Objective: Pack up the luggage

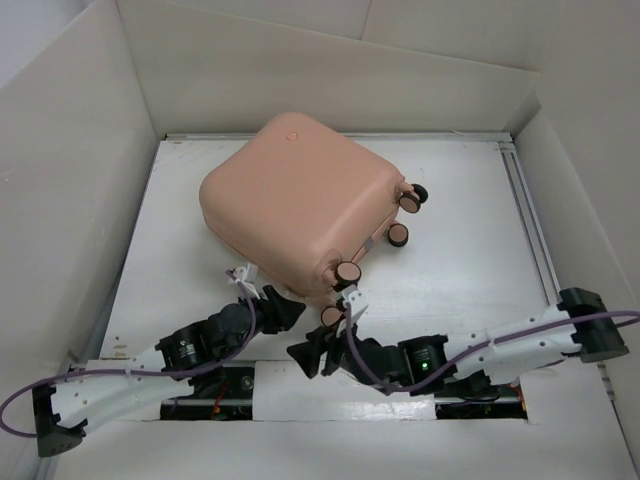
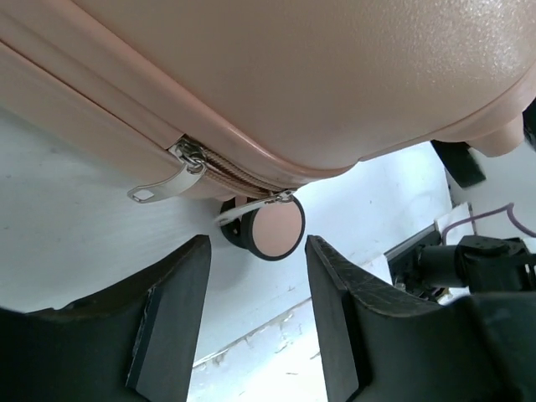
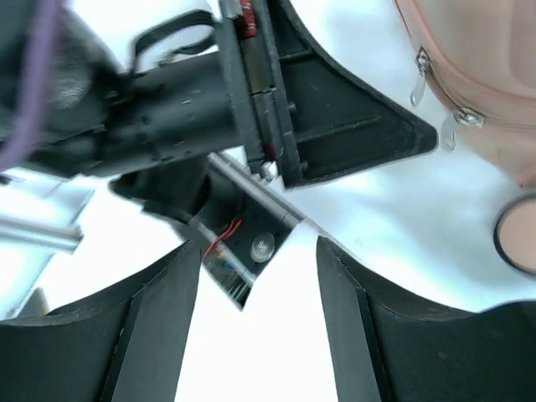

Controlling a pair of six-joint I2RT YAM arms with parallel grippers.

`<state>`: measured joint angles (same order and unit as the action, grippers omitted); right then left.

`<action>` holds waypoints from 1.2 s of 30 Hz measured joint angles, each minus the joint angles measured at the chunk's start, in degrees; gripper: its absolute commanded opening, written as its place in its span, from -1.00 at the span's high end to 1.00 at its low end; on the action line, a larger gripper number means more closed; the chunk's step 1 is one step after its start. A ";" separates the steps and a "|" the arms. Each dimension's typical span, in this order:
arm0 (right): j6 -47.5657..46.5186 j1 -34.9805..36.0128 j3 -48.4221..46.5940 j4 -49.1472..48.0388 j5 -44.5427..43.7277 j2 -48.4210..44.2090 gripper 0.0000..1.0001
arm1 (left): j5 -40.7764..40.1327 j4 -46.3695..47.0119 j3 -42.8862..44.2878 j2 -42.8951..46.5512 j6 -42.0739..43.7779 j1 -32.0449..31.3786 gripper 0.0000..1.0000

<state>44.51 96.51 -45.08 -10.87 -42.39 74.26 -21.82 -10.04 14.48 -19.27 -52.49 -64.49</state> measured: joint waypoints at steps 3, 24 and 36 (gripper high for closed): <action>2.60 1.33 -1.27 7.67 -1.14 -5.64 -0.26 | 0.79 0.68 0.00 -1.01 1.05 0.00 0.00; -7.89 -26.14 -12.98 34.95 9.03 -12.79 -0.54 | 0.17 16.28 -1.46 -20.46 10.19 0.00 0.50; -22.62 -34.47 -16.46 36.44 32.59 -5.16 -0.56 | -1.44 16.68 -1.03 -17.90 11.43 -0.02 0.15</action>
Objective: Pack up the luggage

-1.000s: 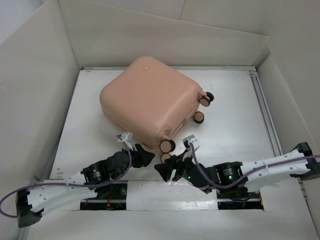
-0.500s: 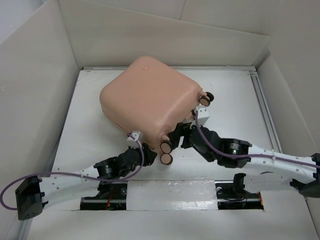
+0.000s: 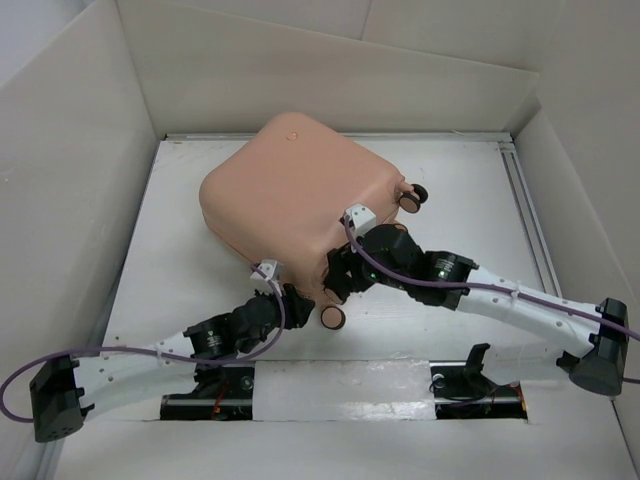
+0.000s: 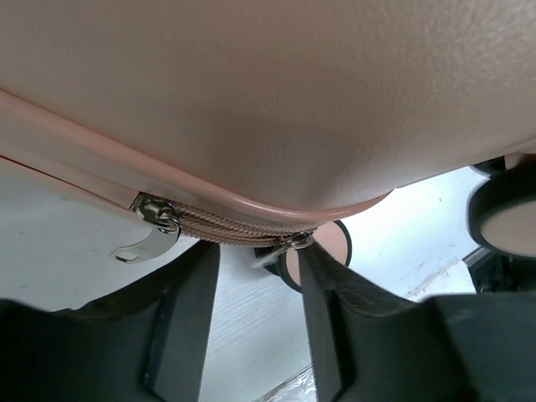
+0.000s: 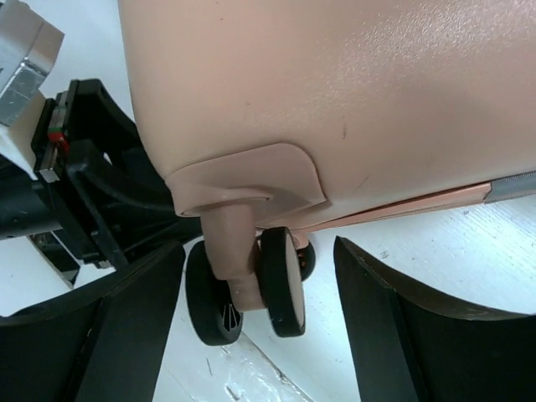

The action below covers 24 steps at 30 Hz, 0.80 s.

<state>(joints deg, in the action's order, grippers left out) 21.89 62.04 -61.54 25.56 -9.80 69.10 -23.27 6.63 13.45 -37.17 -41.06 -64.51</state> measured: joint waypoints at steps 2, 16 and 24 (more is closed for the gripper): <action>-1.16 -1.57 -0.22 0.02 2.64 0.37 -0.56 | -0.22 -0.74 0.33 0.37 0.15 0.00 0.10; -4.11 -3.96 -2.93 -0.35 11.41 6.62 0.16 | -0.15 -1.01 0.61 2.12 2.60 -0.04 0.45; -4.24 -4.61 -2.95 -0.26 12.46 6.64 0.76 | 1.51 1.68 0.72 0.26 4.13 -0.61 1.00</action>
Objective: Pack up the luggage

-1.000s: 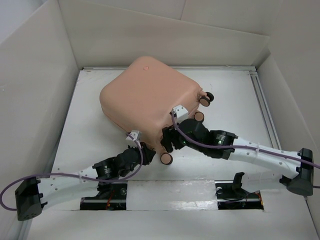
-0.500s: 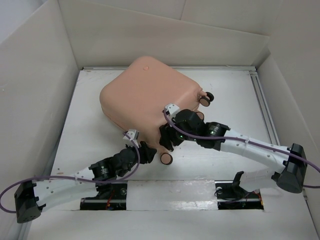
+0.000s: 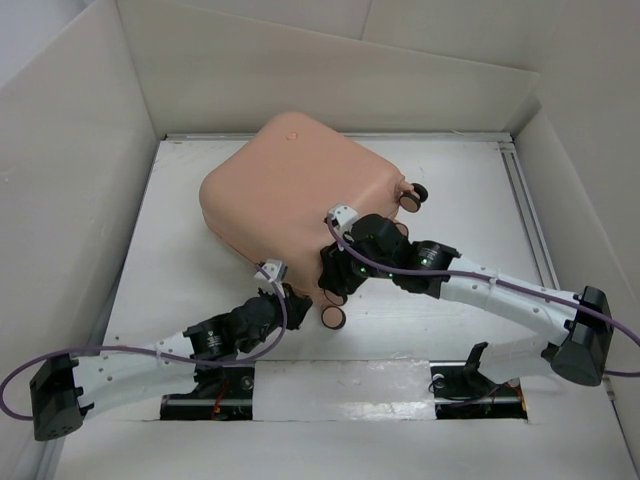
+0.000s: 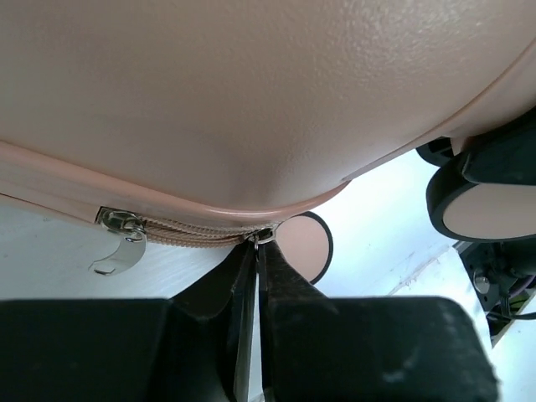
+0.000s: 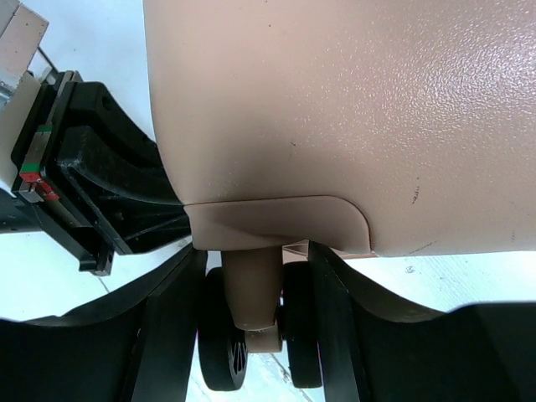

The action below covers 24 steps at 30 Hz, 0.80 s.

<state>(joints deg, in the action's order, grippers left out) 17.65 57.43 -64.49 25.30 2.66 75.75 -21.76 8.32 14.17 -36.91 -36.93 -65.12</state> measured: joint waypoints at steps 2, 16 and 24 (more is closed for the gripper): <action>0.00 -0.13 0.11 -0.04 0.13 -0.04 0.87 | -0.11 -0.02 0.11 0.11 0.15 -0.02 1.00; 1.57 -6.05 8.20 -3.52 4.42 -10.10 0.95 | -9.05 -13.38 0.57 9.35 -18.34 -0.11 1.00; 1.07 -10.23 9.92 -0.72 1.88 -13.97 0.26 | -11.87 -19.58 0.57 16.90 -27.26 -0.09 0.43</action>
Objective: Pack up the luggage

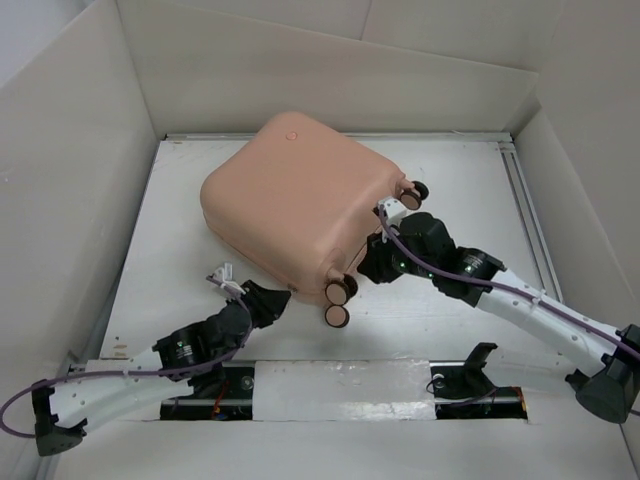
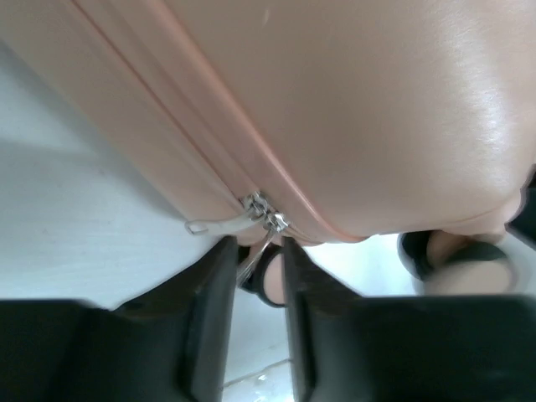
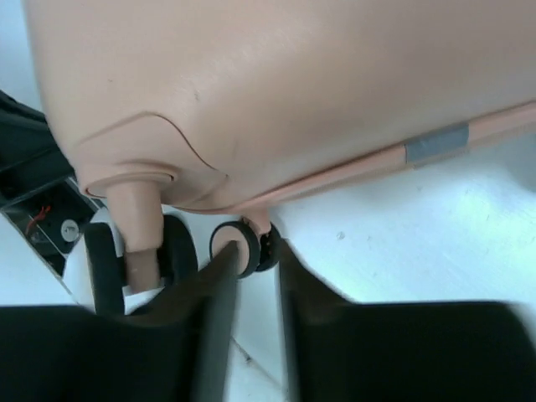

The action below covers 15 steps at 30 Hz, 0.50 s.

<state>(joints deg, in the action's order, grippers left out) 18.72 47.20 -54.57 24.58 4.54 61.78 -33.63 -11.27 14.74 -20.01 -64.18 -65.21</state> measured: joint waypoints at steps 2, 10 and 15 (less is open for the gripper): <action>-0.07 0.50 0.17 1.40 -0.59 -0.28 -0.06 | -1.44 -1.95 0.39 3.10 1.29 0.15 0.01; 1.11 2.49 -6.58 5.35 -5.14 -7.21 -1.00 | -8.44 -7.10 22.88 2.64 10.03 0.46 -1.00; 3.80 2.71 -9.77 5.53 -14.01 -15.93 -1.00 | -11.50 -9.11 33.46 -0.07 12.74 0.46 -1.00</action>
<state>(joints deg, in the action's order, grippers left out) 22.52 49.91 -64.34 30.11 -9.47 45.84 -45.12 -20.38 48.21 -20.08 -51.44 -64.75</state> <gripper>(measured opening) 0.998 0.996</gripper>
